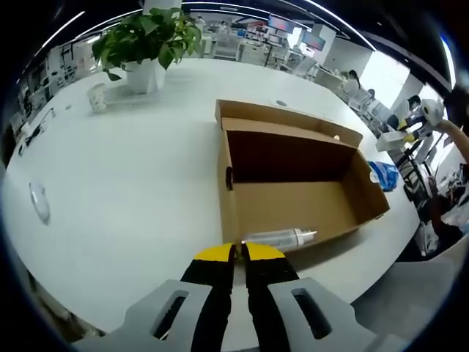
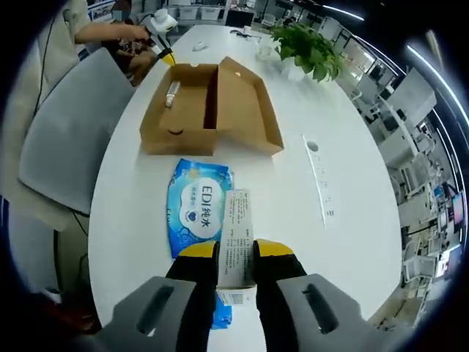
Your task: Operate the shoe box by opening the lid, removing the specified soft item, and placing it in the target area until the item is outside and the box remains undamaged.
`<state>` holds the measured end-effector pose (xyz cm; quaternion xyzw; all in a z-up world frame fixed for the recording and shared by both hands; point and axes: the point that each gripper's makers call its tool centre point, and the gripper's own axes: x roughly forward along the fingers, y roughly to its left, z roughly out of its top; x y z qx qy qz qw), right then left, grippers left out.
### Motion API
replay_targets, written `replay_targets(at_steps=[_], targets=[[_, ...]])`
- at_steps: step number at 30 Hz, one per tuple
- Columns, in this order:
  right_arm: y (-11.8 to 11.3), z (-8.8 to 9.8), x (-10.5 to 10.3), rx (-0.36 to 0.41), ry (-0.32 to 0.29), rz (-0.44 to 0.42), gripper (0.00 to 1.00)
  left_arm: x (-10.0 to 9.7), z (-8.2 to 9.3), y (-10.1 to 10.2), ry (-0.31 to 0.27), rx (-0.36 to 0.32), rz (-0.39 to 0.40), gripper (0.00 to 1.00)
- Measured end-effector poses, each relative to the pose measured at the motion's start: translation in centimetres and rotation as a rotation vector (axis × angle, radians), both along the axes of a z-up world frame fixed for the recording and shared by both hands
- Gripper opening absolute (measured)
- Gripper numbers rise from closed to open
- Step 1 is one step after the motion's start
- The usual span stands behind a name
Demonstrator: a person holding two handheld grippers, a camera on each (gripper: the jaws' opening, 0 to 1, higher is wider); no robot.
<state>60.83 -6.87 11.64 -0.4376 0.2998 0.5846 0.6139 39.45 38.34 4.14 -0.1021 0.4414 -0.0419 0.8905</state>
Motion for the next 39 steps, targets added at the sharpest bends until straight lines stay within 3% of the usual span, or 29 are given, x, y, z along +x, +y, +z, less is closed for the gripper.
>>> replay_targets(at_steps=[19, 31, 34, 37, 39], targets=[[-4.8, -5.4, 2.7, -0.09, 0.031, -0.034, 0.16, 0.1, 0.0, -0.2, 0.006, 0.016, -0.001, 0.03], [-6.9, -8.0, 3.5, -0.136, 0.048, -0.039, 0.16, 0.1, 0.0, -0.3, 0.012, 0.029, 0.004, 0.03], [-7.1, -7.9, 3.8, -0.121, 0.046, -0.051, 0.16, 0.1, 0.0, -0.3, 0.015, 0.036, 0.002, 0.03], [-8.6, -8.7, 3.7, -0.199, 0.028, -0.016, 0.16, 0.2, 0.0, -0.4, 0.018, 0.038, 0.002, 0.03], [-8.7, -8.9, 3.7, -0.192, 0.032, -0.024, 0.16, 0.2, 0.0, -0.4, 0.02, 0.04, 0.002, 0.03]])
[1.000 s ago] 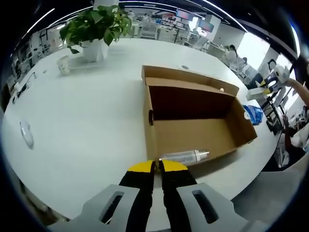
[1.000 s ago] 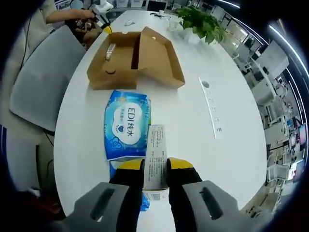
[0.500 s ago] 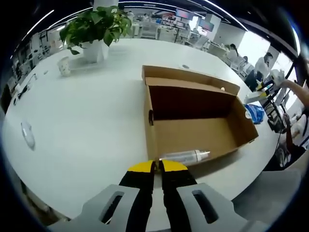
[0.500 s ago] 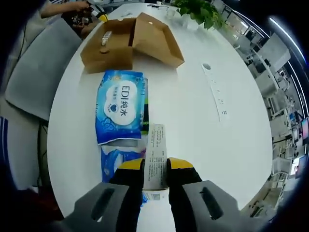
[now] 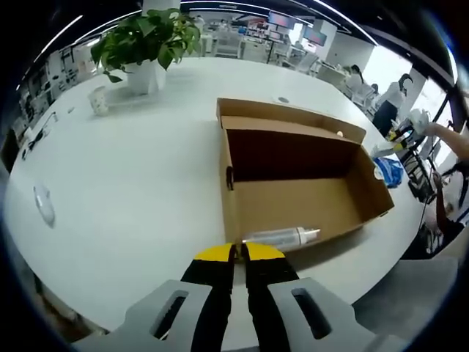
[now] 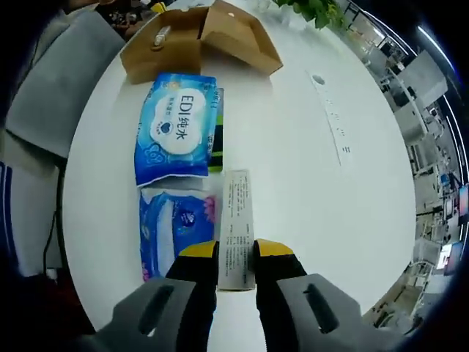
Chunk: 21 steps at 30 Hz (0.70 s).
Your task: Operate the shoe box by opening the lid, removing the specified soft item, and placing it in the target area until the item is outside and the box remains undamaged.
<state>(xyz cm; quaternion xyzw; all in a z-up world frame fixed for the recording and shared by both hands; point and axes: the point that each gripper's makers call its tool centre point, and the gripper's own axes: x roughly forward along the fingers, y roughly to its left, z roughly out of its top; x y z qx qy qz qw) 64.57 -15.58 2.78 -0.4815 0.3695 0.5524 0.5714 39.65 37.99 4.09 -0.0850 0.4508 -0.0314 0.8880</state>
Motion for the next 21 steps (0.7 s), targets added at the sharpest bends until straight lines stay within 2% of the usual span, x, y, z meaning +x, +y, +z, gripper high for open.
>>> replay_targets(at_steps=[2, 11, 21], targets=[[-0.1, -0.1, 0.1, 0.004, 0.001, -0.005, 0.16, 0.0, 0.0, 0.0, 0.001, 0.003, -0.001, 0.03], [-1.4, -1.8, 0.6, -0.076, -0.021, 0.032, 0.16, 0.1, -0.1, 0.0, 0.002, 0.01, -0.005, 0.03], [-2.2, -3.1, 1.6, -0.087, -0.035, 0.022, 0.16, 0.0, -0.1, 0.1, 0.002, 0.013, -0.01, 0.03]])
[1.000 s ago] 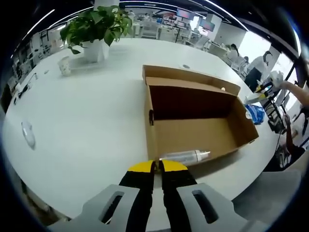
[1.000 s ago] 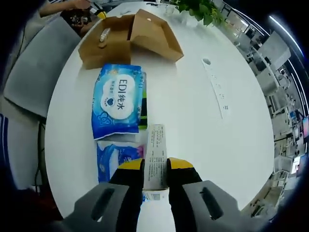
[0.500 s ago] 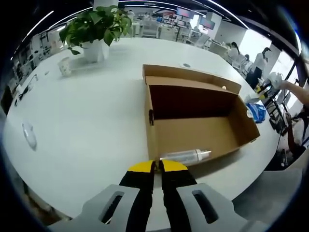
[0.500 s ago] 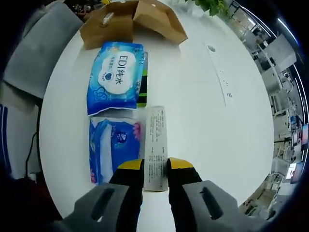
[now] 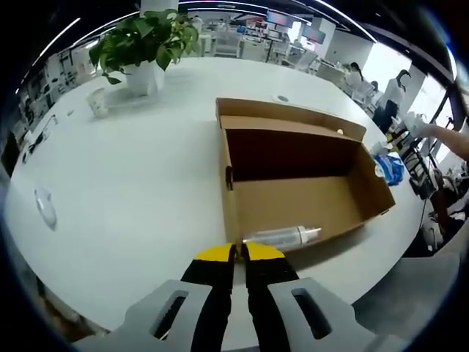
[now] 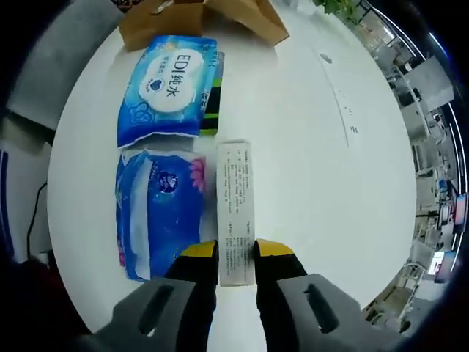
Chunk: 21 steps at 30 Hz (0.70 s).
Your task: Operate the shoe box by opening the lid, removing the specified soft item, and placing it in the target area until the item is outside and the box remains undamaged.
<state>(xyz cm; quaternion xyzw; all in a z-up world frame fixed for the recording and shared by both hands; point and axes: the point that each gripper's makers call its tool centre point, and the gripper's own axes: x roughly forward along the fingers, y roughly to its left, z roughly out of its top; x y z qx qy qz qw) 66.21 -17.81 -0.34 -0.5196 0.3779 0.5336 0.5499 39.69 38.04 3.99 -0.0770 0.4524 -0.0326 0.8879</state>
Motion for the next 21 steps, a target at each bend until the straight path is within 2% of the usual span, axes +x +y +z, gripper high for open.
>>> replay_targets(at_steps=[11, 21], targets=[[-0.33, -0.04, -0.04, -0.013, 0.029, -0.013, 0.16, -0.01, -0.19, -0.04, 0.01, 0.014, -0.008, 0.03], [-0.3, -0.26, 0.15, -0.027, 0.022, -0.027, 0.18, -0.07, -0.19, 0.0, 0.014, 0.023, -0.017, 0.03]])
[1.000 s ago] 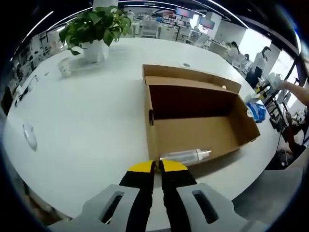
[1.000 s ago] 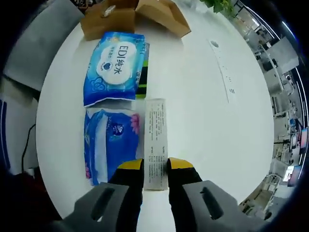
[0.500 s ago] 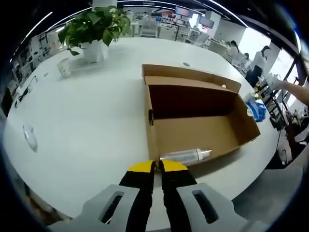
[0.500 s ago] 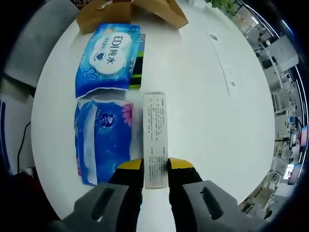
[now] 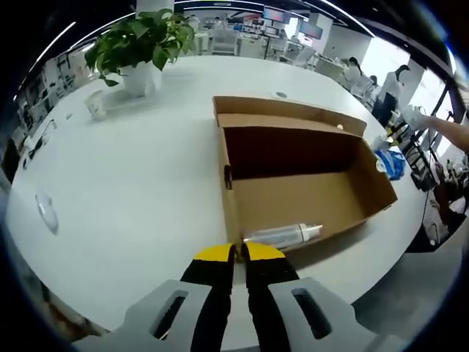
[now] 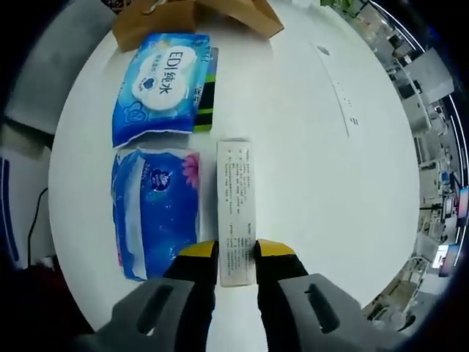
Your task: Operate the shoe box by opening the lid, removing the specified soft item, and placing it in the target area until the item is outside and the box remains undamaged.
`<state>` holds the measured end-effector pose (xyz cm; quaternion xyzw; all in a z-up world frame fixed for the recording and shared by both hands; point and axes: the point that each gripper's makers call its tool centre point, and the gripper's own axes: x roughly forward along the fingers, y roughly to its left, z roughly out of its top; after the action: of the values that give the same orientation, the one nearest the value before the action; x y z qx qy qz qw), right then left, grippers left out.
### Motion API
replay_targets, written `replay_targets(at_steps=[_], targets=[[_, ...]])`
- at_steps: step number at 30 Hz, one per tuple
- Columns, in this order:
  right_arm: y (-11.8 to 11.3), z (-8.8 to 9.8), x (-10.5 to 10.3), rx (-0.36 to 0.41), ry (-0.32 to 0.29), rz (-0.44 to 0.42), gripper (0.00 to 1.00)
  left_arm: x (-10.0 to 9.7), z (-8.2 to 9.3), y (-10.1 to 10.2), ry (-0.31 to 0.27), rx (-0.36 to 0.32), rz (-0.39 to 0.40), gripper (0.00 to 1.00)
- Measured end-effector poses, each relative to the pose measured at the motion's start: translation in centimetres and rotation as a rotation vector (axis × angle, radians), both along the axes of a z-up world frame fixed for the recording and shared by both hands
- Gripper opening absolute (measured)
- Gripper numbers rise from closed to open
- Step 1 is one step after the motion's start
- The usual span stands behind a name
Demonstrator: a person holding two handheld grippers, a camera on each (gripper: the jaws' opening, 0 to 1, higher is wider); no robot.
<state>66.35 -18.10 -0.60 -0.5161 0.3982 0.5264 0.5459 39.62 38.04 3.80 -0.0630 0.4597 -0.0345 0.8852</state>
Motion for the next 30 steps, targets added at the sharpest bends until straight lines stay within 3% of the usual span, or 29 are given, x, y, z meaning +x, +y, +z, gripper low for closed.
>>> replay_targets(at_steps=[16, 25, 30], targets=[[-0.3, 0.5, 0.5, 0.001, -0.039, -0.025, 0.22, -0.1, 0.2, 0.0, -0.009, 0.007, -0.01, 0.05], [1.3, 3.2, 0.0, 0.077, -0.087, -0.078, 0.32, 0.5, 2.4, 0.5, -0.058, 0.047, -0.059, 0.13], [2.2, 4.7, -0.7, 0.127, -0.105, -0.115, 0.37, 1.1, 3.6, -0.2, -0.082, 0.069, -0.149, 0.16]])
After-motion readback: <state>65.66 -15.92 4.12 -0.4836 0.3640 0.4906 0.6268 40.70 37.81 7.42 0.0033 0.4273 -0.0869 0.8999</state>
